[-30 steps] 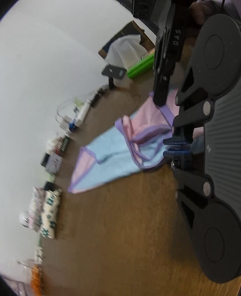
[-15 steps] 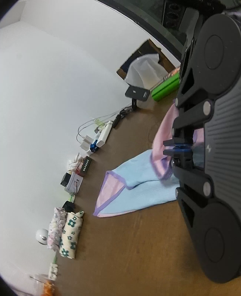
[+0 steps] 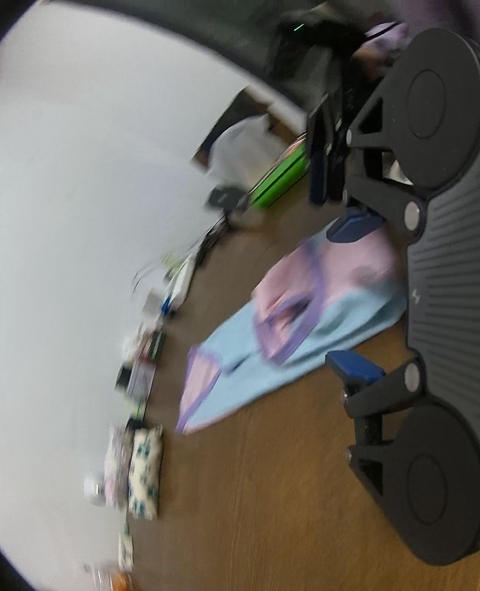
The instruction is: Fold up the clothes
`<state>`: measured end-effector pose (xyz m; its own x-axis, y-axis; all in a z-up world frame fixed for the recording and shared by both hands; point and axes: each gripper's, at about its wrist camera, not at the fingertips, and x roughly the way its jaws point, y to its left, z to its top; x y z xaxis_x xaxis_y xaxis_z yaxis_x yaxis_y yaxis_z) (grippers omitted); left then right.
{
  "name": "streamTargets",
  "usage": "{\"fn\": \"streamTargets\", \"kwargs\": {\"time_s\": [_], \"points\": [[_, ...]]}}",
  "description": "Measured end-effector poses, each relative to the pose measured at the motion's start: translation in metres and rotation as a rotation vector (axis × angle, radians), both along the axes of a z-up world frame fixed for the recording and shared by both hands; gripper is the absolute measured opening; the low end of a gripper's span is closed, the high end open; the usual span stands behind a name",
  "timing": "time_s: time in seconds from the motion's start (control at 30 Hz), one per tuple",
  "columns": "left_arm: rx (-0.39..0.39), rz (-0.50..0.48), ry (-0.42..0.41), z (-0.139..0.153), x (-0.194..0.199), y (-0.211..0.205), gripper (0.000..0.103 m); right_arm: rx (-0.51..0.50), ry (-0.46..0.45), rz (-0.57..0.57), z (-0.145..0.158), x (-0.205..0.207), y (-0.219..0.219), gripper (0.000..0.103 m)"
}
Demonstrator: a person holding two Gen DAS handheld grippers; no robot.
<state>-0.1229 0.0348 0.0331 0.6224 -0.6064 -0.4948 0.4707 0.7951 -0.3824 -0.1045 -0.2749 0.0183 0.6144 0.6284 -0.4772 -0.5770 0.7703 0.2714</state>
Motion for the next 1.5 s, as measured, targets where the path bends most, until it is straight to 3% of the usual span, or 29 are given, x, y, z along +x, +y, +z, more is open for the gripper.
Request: {"fn": "streamTargets", "kwargs": {"time_s": [0.17, 0.2, 0.23, 0.27, 0.33, 0.37, 0.4, 0.43, 0.47, 0.5, 0.57, 0.73, 0.8, 0.83, 0.97, 1.07, 1.33, 1.5], "points": [[0.034, -0.058, -0.025, -0.015, -0.007, -0.022, 0.066, -0.067, -0.01, 0.079, -0.009, -0.005, 0.024, 0.043], [0.039, -0.062, -0.033, -0.017, -0.007, -0.024, 0.066, -0.077, -0.005, 0.09, -0.011, -0.005, 0.027, 0.037], [0.046, -0.068, -0.036, -0.019, -0.007, -0.026, 0.062, -0.083, 0.005, 0.099, -0.013, -0.004, 0.03, 0.022], [0.056, -0.076, -0.039, -0.021, -0.007, -0.027, 0.041, -0.082, 0.014, 0.103, -0.015, -0.003, 0.03, 0.014], [0.088, -0.087, -0.035, -0.023, -0.006, -0.027, 0.005, -0.07, 0.034, 0.107, -0.016, -0.001, 0.028, 0.011], [0.098, -0.088, -0.034, -0.024, -0.005, -0.025, 0.012, -0.074, 0.032, 0.109, -0.016, -0.003, 0.027, 0.011], [0.104, -0.088, -0.036, -0.025, -0.006, -0.023, 0.012, -0.086, 0.017, 0.114, -0.014, -0.007, 0.024, 0.012], [0.099, -0.085, -0.05, -0.024, -0.008, -0.018, 0.017, -0.096, -0.002, 0.118, -0.012, -0.011, 0.021, 0.017], [0.102, -0.087, -0.064, -0.024, -0.01, -0.016, 0.026, -0.107, -0.023, 0.12, -0.011, -0.015, 0.018, 0.021], [0.111, -0.094, -0.079, -0.023, -0.012, -0.014, 0.032, -0.115, -0.043, 0.123, -0.011, -0.018, 0.016, 0.033], [0.126, -0.095, -0.122, -0.021, -0.018, -0.014, 0.05, -0.125, -0.077, 0.136, -0.011, -0.023, 0.014, 0.036], [0.181, -0.151, -0.182, -0.025, -0.025, -0.024, 0.052, -0.179, -0.124, 0.197, -0.019, -0.022, 0.022, 0.035], [0.201, -0.159, -0.193, -0.028, -0.025, -0.026, 0.05, -0.191, -0.138, 0.212, -0.021, -0.021, 0.023, 0.03], [0.207, -0.166, -0.193, -0.03, -0.024, -0.027, 0.047, -0.184, -0.135, 0.217, -0.021, -0.02, 0.022, 0.021], [0.237, -0.173, -0.199, -0.036, -0.018, -0.029, 0.005, -0.155, -0.11, 0.22, -0.021, -0.015, 0.018, 0.007], [0.213, -0.192, -0.183, -0.034, -0.017, -0.021, 0.002, -0.158, -0.105, 0.23, -0.018, -0.02, 0.018, 0.005], [0.136, -0.235, -0.274, -0.011, -0.04, -0.002, 0.001, -0.124, -0.148, 0.295, 0.003, -0.044, 0.013, 0.004], [0.082, -0.169, -0.334, 0.018, -0.008, -0.008, 0.001, -0.05, -0.183, 0.252, 0.026, -0.022, 0.006, 0.004]]}}
